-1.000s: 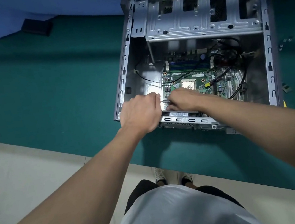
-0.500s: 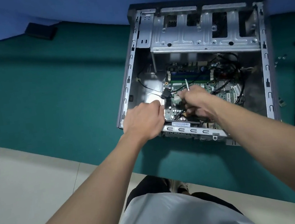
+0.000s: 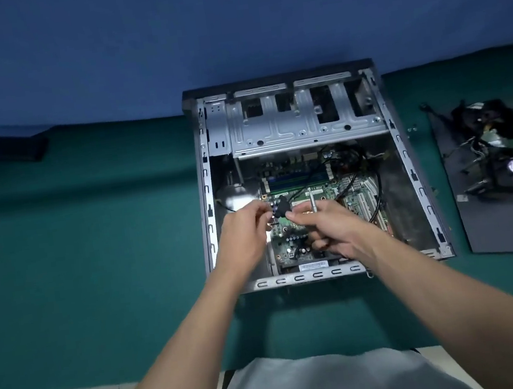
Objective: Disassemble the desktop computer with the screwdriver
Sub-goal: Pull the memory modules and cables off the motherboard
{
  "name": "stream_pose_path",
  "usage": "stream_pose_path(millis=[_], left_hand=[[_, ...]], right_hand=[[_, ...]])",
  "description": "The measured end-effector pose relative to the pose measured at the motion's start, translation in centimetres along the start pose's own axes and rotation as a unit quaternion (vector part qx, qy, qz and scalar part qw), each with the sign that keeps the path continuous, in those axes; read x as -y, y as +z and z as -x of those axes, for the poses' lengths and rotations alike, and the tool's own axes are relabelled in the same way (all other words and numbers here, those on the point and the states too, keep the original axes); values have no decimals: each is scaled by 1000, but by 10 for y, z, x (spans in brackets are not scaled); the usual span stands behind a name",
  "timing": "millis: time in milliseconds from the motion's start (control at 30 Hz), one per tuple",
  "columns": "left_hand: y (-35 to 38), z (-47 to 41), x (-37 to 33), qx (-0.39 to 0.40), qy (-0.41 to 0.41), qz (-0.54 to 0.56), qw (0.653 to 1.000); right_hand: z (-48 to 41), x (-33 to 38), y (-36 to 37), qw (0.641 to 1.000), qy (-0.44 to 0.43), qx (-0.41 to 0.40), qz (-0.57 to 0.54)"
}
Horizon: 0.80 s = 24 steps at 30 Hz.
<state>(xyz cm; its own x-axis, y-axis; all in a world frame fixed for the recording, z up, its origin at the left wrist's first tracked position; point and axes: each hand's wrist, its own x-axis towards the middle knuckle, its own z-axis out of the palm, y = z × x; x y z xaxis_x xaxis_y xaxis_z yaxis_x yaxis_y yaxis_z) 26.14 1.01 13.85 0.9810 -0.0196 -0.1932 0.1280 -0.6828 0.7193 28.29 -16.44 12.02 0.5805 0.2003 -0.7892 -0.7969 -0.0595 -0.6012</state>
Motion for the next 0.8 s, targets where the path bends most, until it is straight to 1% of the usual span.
stream_pose_path(millis=[100,167,200,267,400,467,600,700,800], left_hand=[[-4,0,3,12,90,-88,992],[-4,1,3,44,143,-177,973],[-4,2,2,60,157,-217,962],[-3,2,-1,73,166,-257,949],[2,1,-8,68,172,-299,936],[4,3,-11,58,165,-323,930],[10,7,-15,33,161,-395,904],[14,7,-20,26,161,-424,891],[14,7,-24,42,174,-437,882]], right_hand=[[3,0,1,1000,-11,-2,13],[3,0,3,999,-25,-7,20],[4,0,4,999,-32,-10,24],[5,-1,6,998,-48,-11,25],[5,-1,6,998,-60,2,9],[5,-1,4,998,-59,11,5],[6,-2,-1,997,-55,42,-20],[6,-2,-5,997,-50,55,-37],[7,-3,-12,997,-51,61,-21]])
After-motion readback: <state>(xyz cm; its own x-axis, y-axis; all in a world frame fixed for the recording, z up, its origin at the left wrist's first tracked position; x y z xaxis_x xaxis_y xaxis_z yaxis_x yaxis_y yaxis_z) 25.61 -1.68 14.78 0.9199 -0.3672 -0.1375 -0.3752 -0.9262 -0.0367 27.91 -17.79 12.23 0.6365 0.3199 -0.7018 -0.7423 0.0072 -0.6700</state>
